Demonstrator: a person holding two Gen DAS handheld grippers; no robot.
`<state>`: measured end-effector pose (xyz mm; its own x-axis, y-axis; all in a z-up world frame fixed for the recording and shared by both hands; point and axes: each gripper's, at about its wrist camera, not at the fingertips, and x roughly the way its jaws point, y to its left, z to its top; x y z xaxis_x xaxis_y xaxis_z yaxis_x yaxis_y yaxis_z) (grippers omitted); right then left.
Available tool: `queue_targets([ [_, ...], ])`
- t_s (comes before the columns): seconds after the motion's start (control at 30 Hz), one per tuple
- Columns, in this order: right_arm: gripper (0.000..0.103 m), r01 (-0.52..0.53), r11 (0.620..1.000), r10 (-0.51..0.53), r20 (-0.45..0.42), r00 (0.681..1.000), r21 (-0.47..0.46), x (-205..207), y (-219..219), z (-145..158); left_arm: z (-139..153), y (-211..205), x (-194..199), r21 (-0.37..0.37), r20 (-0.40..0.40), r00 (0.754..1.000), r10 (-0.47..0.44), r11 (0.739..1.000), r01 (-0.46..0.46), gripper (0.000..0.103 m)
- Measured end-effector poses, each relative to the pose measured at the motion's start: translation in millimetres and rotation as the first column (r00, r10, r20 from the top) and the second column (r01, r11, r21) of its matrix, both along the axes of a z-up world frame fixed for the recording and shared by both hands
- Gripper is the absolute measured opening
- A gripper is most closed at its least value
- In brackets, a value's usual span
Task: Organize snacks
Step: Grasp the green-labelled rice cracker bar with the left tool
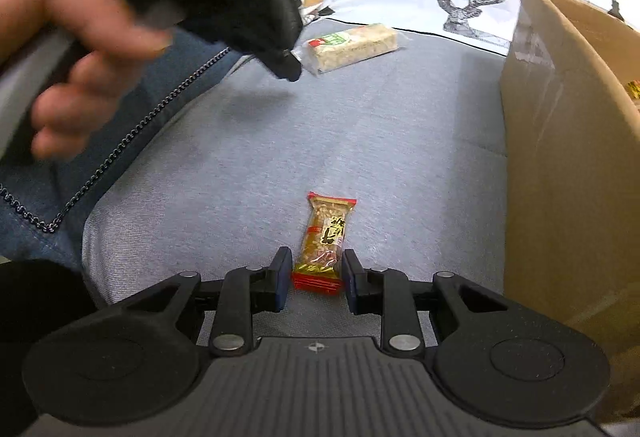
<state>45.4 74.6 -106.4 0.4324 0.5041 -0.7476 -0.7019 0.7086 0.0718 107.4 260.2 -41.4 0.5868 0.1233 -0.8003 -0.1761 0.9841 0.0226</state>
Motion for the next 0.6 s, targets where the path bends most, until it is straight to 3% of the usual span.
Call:
queue_targets([
  [0.07, 0.028, 0.018, 1.000, -0.018, -0.004, 1.000, -0.001, -1, -2, 1, 2, -3, -1, 0.033, 0.027, 1.000, -0.012, 0.999, 0.011, 0.068],
  [0.17, 0.029, 0.028, 1.000, -0.028, -0.006, 1.000, -0.003, -2, -3, 1, 1, -1, 10, 0.046, 0.060, 0.998, 0.014, 0.999, -0.017, 0.083],
  [0.4, 0.029, 0.032, 0.999, -0.032, -0.008, 0.999, -0.002, 1, 0, 0, -13, 13, 60, 0.045, 0.090, 0.993, 0.074, 0.996, -0.078, 0.092],
  [0.6, 0.029, 0.011, 1.000, -0.011, -0.004, 1.000, -0.011, -1, 4, 0, -34, 20, 95, 0.062, 0.068, 0.993, 0.093, 0.993, -0.097, 0.092],
])
